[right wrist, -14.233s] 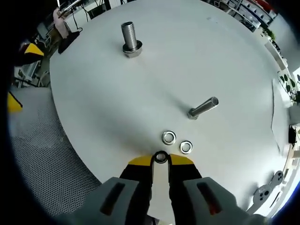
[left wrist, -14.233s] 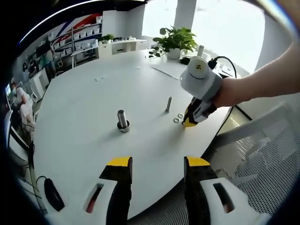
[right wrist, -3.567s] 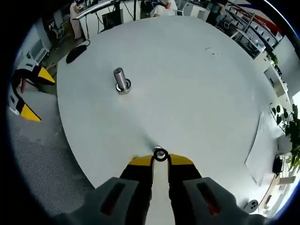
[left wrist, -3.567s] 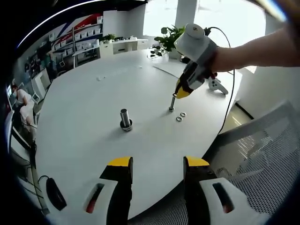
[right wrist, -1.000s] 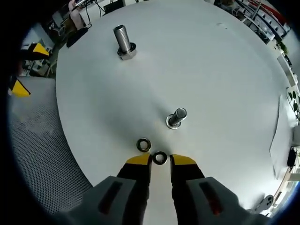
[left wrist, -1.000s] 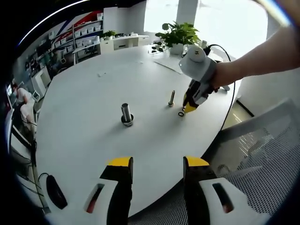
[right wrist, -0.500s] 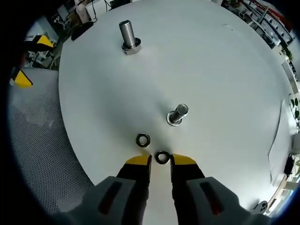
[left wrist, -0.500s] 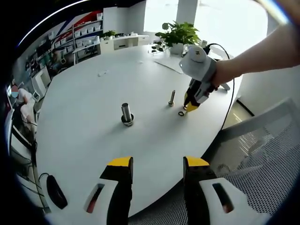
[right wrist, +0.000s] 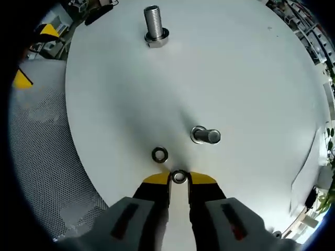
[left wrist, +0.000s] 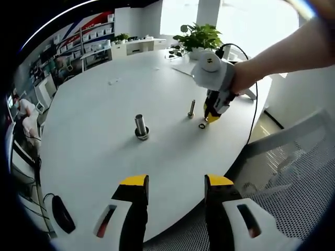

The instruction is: Place the washer onto the threaded stud by aligning its center hole with the stud, sliding it down to the base, and recovering from edge contact or off-axis alignment until the washer reaches the visible bottom stop.

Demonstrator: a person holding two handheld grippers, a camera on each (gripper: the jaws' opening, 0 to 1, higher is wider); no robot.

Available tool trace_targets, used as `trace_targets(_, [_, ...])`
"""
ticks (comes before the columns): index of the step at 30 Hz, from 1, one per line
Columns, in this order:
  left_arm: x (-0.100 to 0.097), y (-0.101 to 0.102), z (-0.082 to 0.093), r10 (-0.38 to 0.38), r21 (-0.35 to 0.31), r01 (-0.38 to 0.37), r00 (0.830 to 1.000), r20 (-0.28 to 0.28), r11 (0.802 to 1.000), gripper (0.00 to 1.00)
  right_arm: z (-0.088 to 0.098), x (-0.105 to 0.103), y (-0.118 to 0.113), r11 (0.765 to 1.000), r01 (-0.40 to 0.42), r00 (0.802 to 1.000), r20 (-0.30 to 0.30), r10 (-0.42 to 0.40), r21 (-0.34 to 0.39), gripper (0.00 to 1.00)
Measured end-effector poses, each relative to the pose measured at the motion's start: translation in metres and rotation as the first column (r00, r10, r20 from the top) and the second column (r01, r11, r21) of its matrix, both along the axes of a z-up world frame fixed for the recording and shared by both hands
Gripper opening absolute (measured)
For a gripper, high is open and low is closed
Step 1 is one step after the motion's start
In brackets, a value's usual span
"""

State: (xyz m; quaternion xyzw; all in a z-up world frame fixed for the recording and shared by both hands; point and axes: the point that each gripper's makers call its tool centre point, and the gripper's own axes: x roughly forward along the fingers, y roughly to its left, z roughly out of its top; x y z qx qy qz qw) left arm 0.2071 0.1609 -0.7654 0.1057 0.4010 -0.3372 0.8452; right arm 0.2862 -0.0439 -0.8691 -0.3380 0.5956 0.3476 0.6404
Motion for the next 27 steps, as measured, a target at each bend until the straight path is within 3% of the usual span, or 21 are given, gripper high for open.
trace_targets(8, [0.0004,0.001,0.0004,0.005,-0.002,-0.005,1.0,-0.001,1.0,0.41,0.0004,-0.001,0.0003,0.999,0.049,0.999,0.002,-0.049,-0.003,0.14])
trace_targets(18, [0.0011,-0.0001,0.002,0.003,-0.006,-0.003,1.0,0.005,1.0,0.41,0.0003,-0.0038,0.0003,0.995,0.095,0.992,0.081,-0.097,0.032,0.14])
trace_targets(27, [0.0013,0.0013,0.0014,0.007,-0.003,-0.007,1.0,0.005,1.0,0.41,0.0003,-0.0012,-0.0024,0.984,0.164,0.98,0.098,-0.171,0.074,0.13])
